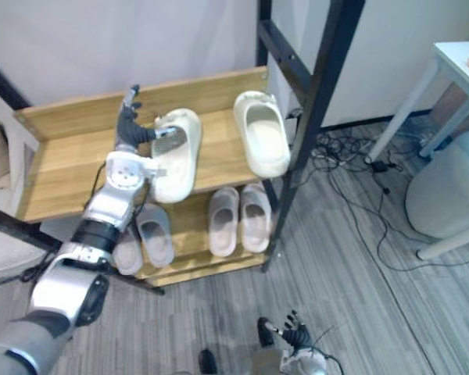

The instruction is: Organize the slippers on the shoe rack

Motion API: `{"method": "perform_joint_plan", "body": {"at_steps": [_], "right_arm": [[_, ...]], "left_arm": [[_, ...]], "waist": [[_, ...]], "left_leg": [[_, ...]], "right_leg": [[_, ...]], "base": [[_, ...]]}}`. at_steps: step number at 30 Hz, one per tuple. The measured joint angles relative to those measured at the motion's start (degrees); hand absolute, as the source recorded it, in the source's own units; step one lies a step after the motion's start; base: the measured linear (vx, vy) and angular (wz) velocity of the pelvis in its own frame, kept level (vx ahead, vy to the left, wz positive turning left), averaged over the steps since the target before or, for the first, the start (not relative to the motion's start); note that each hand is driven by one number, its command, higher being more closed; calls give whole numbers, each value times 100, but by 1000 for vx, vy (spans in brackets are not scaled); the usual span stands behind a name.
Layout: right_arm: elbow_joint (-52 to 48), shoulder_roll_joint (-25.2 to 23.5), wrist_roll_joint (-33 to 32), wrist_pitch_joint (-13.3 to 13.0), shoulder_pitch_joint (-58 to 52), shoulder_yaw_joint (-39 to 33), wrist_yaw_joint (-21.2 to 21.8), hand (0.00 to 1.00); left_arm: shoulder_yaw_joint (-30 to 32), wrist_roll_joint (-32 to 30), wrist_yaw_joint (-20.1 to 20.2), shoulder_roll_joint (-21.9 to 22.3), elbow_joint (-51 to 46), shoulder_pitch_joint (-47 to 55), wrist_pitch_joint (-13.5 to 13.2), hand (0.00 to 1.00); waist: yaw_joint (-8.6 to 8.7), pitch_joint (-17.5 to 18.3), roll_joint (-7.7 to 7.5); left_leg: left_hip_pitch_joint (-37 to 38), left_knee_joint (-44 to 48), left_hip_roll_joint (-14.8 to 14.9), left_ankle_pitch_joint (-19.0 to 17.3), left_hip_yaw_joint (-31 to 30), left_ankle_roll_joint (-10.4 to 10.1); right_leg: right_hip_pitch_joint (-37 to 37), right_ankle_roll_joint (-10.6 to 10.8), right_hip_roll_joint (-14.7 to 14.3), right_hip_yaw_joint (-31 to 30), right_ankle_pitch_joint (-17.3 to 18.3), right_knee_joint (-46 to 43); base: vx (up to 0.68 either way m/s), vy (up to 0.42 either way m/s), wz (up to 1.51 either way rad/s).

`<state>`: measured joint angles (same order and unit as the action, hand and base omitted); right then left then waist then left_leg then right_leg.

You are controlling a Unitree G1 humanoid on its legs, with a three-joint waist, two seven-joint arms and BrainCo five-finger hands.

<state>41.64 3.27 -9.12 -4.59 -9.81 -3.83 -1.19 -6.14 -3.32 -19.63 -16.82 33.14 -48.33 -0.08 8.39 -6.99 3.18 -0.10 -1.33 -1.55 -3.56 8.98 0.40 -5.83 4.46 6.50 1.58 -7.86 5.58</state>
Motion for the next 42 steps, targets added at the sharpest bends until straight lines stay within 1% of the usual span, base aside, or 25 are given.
{"method": "perform_joint_plan", "body": {"at_steps": [2,4,6,8,10,12,13,17,19,21,22,26,30,32,40,42], "right_arm": [[5,3,1,7,-1,0,-4,0],[77,27,1,13,17,-1,-9,0],[106,27,1,15,27,0,-25,0],[164,39,0,14,38,1,-45,0],[210,64,-3,51,63,17,-75,0],[217,118,-3,67,68,128,-110,0],[217,138,-2,68,73,191,-111,0],[244,143,-1,70,79,191,-118,0],[298,149,-1,71,92,211,-126,0],[311,153,-1,78,94,215,-131,0],[313,155,1,86,93,221,-144,0],[337,159,2,114,94,254,-167,0],[440,176,2,127,123,418,-175,0],[440,165,1,127,132,439,-176,0],[441,149,1,127,144,469,-221,0],[442,148,0,127,140,472,-223,0]], "left_arm": [[0,246,4,0,-155,131,-68,0],[1,513,99,1,-345,365,-190,0],[1,682,151,4,-411,482,-202,0],[4,867,215,4,-528,614,-226,0],[9,1098,226,7,-660,792,-276,0],[11,1374,233,18,-1017,1125,-366,0],[10,1502,245,44,-1183,1329,-421,0],[-1,1954,270,241,-1522,1808,-460,0],[-49,2232,382,375,-1707,2063,-502,0],[-85,2352,411,432,-1803,2111,-518,0],[-200,2380,438,448,-1825,2144,-559,0],[-336,2381,525,547,-1960,2302,-579,0],[-507,2390,605,671,-2128,2461,-592,0],[-642,2387,635,675,-2128,2460,-593,0],[-905,2385,633,770,-2084,2410,-591,0],[-904,2385,622,856,-1888,2268,-595,0]], "waist": [[-26,2,3],[-97,6,10],[-100,6,10],[-142,7,10],[-182,7,10],[-210,7,10],[-226,7,9],[-254,10,5],[-283,26,-14],[-304,28,-17],[-326,28,-18],[-340,51,-38],[-392,126,-132],[-407,152,-155],[-397,180,-188],[-399,197,-215]], "left_leg": [[12,-55,5,47,-39,-8],[14,-56,15,70,-90,-16],[30,-54,19,86,-174,-20],[50,-55,24,99,-224,-24],[71,-56,24,110,-278,-29],[54,-73,41,135,-322,-33],[55,-87,50,143,-330,-37],[77,-161,53,176,-352,-62],[83,-160,58,189,-354,-43],[84,-159,57,190,-368,-43],[103,-158,58,190,-381,-42],[132,-156,61,191,-466,-45],[123,-156,76,194,-504,-54],[124,-156,72,194,-509,-54],[145,-157,69,192,-513,-56],[146,-157,68,191,-504,-58]], "right_leg": [[7,-5,-1,53,3,0],[33,-5,-4,110,3,0],[87,-19,-2,179,13,0],[136,-25,3,246,18,0],[185,-27,9,298,26,1],[183,-26,23,344,27,1],[185,-25,24,365,27,1],[187,-25,25,395,27,0],[195,-25,24,399,27,0],[204,-25,25,410,27,0],[225,-23,25,423,28,0],[293,11,28,490,62,1],[307,19,25,560,82,1],[313,21,29,566,85,1],[338,35,35,573,95,2],[337,35,36,567,94,2]], "base": [[-24,-36,12],[-20,-39,11],[-20,-29,19],[-25,-24,19],[-31,-21,15],[-42,-29,12],[-37,-32,8],[-23,-16,3],[0,0,0],[-4,-4,2],[-10,-10,4],[-7,-13,11],[-5,-14,5],[0,0,0],[0,0,0],[0,0,0]]}}
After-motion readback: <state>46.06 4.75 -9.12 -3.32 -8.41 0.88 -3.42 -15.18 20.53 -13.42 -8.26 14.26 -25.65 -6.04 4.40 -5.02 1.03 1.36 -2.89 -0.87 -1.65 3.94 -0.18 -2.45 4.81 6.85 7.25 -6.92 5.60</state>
